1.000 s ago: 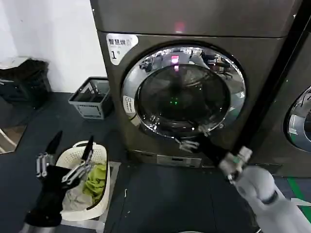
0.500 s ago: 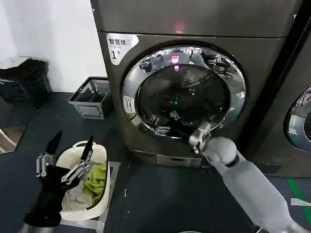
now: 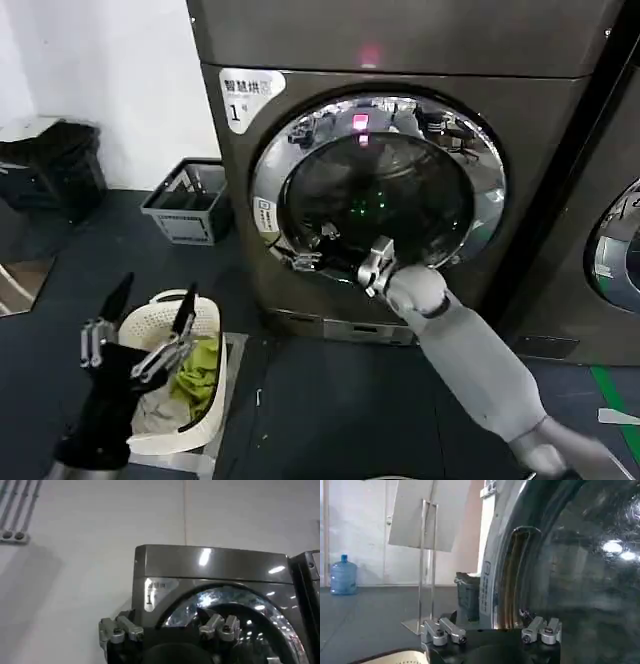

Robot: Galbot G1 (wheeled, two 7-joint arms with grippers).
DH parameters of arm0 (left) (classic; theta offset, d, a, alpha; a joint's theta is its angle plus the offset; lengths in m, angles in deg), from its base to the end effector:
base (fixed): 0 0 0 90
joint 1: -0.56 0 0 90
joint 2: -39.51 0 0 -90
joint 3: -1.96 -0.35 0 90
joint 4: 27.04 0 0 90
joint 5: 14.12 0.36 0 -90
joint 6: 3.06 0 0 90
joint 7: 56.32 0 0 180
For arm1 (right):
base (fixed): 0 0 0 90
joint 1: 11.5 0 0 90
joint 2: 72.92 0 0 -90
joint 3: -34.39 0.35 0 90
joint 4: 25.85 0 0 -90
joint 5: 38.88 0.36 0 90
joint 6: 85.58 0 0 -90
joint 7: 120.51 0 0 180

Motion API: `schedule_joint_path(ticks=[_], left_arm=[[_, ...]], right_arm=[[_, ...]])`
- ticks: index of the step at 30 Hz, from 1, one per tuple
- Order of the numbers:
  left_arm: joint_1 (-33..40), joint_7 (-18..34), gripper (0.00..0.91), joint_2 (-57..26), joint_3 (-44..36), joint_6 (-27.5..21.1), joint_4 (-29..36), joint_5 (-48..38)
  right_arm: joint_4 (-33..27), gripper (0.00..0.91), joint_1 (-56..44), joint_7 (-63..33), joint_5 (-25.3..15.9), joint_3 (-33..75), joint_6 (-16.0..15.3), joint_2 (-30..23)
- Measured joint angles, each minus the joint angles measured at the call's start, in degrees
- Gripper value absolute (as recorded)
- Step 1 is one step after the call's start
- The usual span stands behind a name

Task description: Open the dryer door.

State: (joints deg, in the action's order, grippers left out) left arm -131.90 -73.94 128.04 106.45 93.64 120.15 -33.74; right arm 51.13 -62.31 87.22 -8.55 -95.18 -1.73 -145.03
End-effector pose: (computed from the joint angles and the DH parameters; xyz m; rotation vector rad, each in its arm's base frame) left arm 0.1082 0.0500 -0.1616 0.2733 2.7164 -0.0858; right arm 0.5122 0.0802 -0.2003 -1.5119 2.6831 -0.1594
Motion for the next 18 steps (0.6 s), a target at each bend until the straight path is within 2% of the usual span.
schedule_joint_path(ticks=[13,18], left_arm=[[0.0,-0.4,0.907,0.0,-0.6,-1.4,0.0,0.3],[0.8,-0.7,0.907,-0.8,-0.3,-1.7,0.0,-0.5]], right_arm=[[-4.1,0.907,2.9,3.0,0.5,-1.0,0.5,-2.6],[-3.4,0.907,3.4,6.0,2.8,-1.2,-0.6,-2.3]])
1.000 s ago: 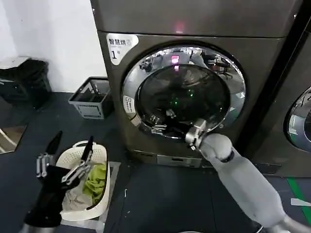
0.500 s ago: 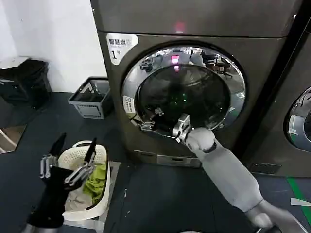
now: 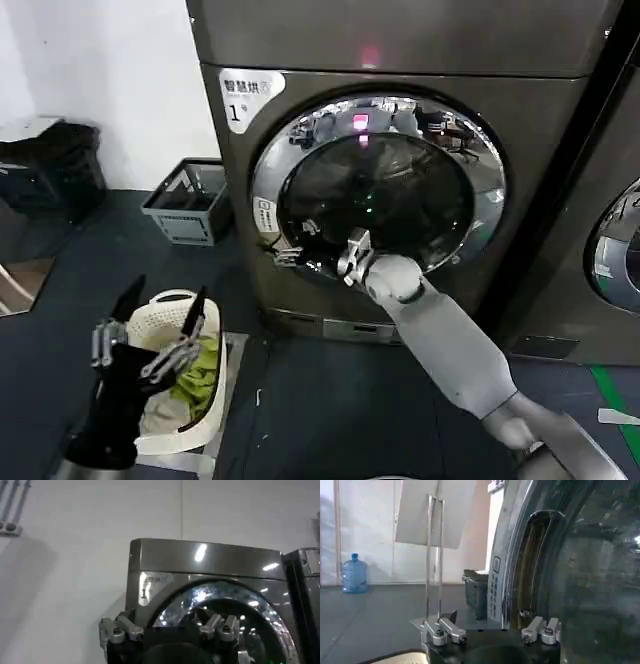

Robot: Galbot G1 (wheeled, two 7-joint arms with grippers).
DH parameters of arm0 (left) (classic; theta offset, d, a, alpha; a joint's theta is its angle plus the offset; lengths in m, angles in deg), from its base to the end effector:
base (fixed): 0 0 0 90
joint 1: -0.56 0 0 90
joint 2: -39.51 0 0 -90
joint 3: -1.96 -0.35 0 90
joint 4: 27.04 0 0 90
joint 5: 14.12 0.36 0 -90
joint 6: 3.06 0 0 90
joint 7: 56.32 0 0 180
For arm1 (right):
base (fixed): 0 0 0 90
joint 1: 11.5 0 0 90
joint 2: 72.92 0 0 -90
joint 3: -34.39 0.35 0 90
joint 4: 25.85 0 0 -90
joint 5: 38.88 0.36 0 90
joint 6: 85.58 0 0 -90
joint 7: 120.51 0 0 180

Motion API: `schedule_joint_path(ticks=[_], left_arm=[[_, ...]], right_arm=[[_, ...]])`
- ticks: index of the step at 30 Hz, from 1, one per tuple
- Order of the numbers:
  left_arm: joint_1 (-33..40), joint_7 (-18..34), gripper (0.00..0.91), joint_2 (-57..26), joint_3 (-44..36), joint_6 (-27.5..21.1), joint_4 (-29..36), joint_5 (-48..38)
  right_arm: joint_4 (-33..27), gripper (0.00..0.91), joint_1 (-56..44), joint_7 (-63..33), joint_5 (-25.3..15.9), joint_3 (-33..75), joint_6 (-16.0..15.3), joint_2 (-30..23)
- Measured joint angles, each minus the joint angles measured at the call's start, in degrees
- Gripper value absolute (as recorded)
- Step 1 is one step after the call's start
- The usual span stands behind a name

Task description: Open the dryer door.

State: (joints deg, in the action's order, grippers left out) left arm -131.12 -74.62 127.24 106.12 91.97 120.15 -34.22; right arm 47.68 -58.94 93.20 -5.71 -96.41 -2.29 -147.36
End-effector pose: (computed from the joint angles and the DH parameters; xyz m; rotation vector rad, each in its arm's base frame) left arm 0.1110 0.0496 -0.1598 0.3162 2.7258 -0.0954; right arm 0.5280 0.0960 -0.1886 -1.6730 2.5993 -0.0995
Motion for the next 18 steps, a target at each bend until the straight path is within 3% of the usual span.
schedule_joint_path(ticks=[6,12,18], left_arm=[[1.6,1.3,0.907,-1.9,1.0,-0.2,0.0,-2.7],[5.0,3.9,0.907,-5.4,2.1,-3.4,-2.8,-7.6],[10.8,9.9,0.907,-14.4,3.3,-11.6,-8.6,-17.1]], right_arm=[[2.2,0.907,-0.5,4.2,1.6,0.0,-1.1,1.6],[5.3,0.907,-2.4,8.9,2.3,0.8,-2.8,4.7],[10.6,0.907,-5.5,17.8,2.6,3.1,-3.3,8.5]])
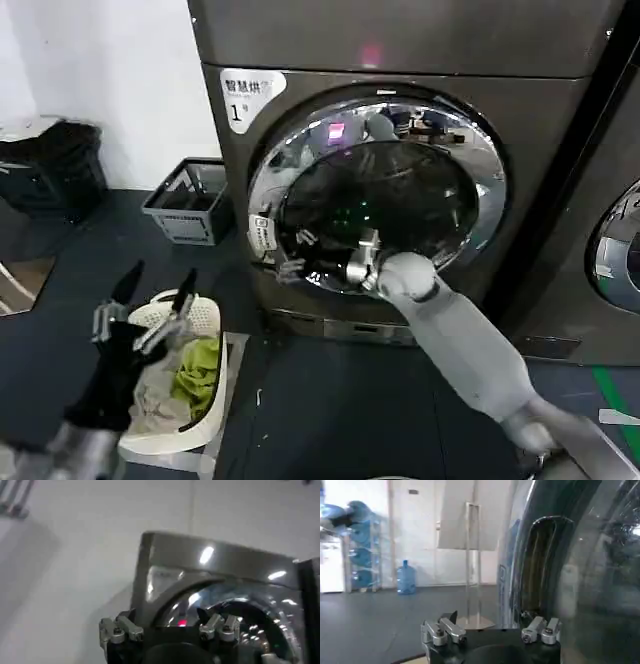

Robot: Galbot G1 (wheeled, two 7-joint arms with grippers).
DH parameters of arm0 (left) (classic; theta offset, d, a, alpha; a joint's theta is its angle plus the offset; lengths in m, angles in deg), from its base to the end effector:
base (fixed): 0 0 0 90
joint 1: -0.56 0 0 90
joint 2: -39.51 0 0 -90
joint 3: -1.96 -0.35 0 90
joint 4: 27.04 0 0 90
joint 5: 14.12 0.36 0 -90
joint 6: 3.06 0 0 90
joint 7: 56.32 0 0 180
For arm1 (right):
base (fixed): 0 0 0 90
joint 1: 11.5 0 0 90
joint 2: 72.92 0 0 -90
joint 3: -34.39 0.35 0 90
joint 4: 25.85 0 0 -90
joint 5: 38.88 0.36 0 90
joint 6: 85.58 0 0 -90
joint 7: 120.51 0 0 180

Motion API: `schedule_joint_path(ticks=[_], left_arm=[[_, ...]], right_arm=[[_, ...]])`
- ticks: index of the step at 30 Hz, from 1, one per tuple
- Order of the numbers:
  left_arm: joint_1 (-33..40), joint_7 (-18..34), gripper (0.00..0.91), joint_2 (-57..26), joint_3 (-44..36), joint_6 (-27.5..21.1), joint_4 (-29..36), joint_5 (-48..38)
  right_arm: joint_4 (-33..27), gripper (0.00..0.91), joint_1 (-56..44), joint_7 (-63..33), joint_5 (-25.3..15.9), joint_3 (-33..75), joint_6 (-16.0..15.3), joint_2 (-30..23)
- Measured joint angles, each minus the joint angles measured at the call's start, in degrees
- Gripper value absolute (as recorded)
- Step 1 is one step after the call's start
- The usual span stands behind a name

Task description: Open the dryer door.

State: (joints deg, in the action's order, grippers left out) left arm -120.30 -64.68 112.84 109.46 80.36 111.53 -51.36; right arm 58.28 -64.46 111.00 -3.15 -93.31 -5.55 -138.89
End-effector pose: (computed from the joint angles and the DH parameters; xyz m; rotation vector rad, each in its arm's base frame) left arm 0.1662 0.0916 -0.1648 0.3217 2.8632 -0.2953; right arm 0.4927 0.0425 -0.1825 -2.0571 2.3491 -0.1124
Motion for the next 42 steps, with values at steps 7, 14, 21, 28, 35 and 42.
schedule_joint_path(ticks=[7,14,21,28,35,42], left_arm=[[7.4,0.1,0.907,-10.6,0.1,-4.2,-6.4,-8.4],[13.8,0.6,0.907,-18.3,-3.2,-2.5,-13.8,-8.8],[21.6,-7.0,0.907,-23.5,-10.2,0.4,-22.9,-10.2],[31.0,-15.1,0.907,-26.9,-19.8,5.1,-33.4,-17.1],[42.3,-19.7,0.907,-26.8,-31.8,8.4,-41.0,-18.7],[50.2,-22.5,0.907,-23.6,-43.4,8.9,-41.4,-19.9]], right_arm=[[4.3,0.907,-3.9,8.4,-0.2,3.3,-1.3,2.8],[9.2,0.907,-9.1,16.5,-0.3,8.7,-2.2,6.2],[14.2,0.907,-17.3,24.4,-3.3,16.1,-2.1,9.3],[18.3,0.907,-27.9,31.1,-6.9,26.6,2.6,10.3],[17.7,0.907,-39.1,32.1,-5.6,47.2,5.4,7.4],[17.3,0.907,-46.6,29.8,-7.3,67.5,6.7,4.7]])
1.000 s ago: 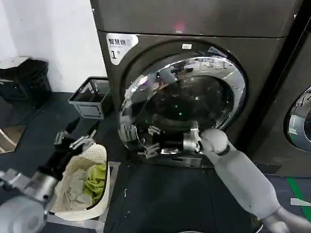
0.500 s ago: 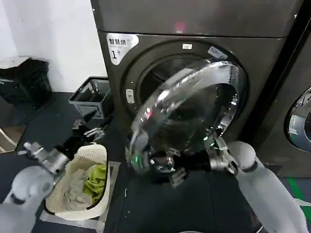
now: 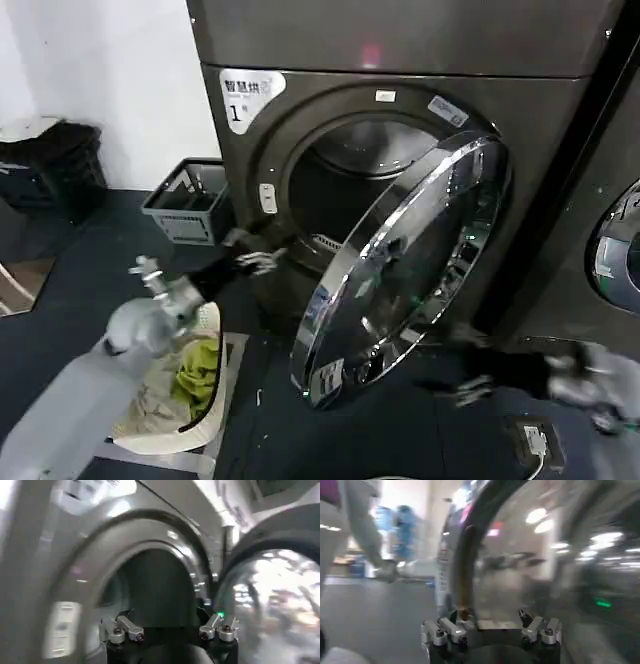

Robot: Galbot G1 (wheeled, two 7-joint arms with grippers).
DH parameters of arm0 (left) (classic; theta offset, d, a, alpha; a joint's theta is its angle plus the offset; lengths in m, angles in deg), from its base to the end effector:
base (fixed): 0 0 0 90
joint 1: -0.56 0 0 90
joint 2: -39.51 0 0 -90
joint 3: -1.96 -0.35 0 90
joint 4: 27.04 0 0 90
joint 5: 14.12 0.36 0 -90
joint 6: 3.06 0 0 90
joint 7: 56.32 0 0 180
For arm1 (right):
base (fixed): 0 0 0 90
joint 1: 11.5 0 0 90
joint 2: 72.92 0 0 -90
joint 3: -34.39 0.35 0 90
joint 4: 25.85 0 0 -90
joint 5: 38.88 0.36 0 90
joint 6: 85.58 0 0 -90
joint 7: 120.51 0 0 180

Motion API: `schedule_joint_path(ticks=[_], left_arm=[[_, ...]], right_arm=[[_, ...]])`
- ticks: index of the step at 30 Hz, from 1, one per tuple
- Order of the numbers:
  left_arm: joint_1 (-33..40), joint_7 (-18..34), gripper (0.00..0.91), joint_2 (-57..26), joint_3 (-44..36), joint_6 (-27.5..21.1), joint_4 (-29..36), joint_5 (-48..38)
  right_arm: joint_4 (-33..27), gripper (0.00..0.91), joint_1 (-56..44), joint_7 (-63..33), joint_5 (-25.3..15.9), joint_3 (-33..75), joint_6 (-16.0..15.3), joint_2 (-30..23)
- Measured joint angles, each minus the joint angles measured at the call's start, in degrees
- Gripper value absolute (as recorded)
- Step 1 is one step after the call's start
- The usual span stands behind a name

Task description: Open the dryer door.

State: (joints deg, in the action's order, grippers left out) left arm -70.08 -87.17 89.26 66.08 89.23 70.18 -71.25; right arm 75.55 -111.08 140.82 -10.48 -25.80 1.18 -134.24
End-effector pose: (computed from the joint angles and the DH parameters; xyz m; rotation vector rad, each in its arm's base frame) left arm 0.4137 0.0779 -0.2080 1.3828 2.6065 -0.3188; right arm 0.2752 -0.2877 -0.2092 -1.5329 2.6125 -0.2817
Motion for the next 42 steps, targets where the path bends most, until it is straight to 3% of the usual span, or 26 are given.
schedule_joint_path(ticks=[6,9,17,21,29,34,42], left_arm=[[2.9,-0.5,0.907,1.4,-8.8,1.5,-0.9,0.7],[3.3,-1.0,0.907,1.4,-11.7,2.0,-1.2,0.6],[6.1,-2.2,0.907,1.0,-18.5,3.2,-0.8,-1.8],[7.5,-3.4,0.907,0.9,-21.6,3.0,0.4,-2.1],[11.0,-4.8,0.907,1.5,-27.7,3.4,0.4,-1.7],[13.1,-3.0,0.907,3.6,-31.3,3.5,0.5,-3.5],[18.4,-0.7,0.907,8.0,-36.0,2.9,-1.7,-4.6]], right_arm=[[1.2,0.907,-2.7,-16.6,-0.7,15.1,-1.9,-2.4],[2.1,0.907,-4.4,-27.7,3.9,21.8,-5.5,-2.6],[1.5,0.907,-6.3,-48.4,4.8,34.8,-5.4,0.6],[1.6,0.907,-7.7,-57.4,7.6,40.8,-8.7,2.4],[-0.6,0.907,-13.7,-63.4,-2.2,54.2,-13.9,5.0],[-1.8,0.907,-17.6,-66.9,-4.4,61.3,-18.2,5.5],[-2.7,0.907,-21.1,-74.4,-4.8,68.7,-17.9,7.0]])
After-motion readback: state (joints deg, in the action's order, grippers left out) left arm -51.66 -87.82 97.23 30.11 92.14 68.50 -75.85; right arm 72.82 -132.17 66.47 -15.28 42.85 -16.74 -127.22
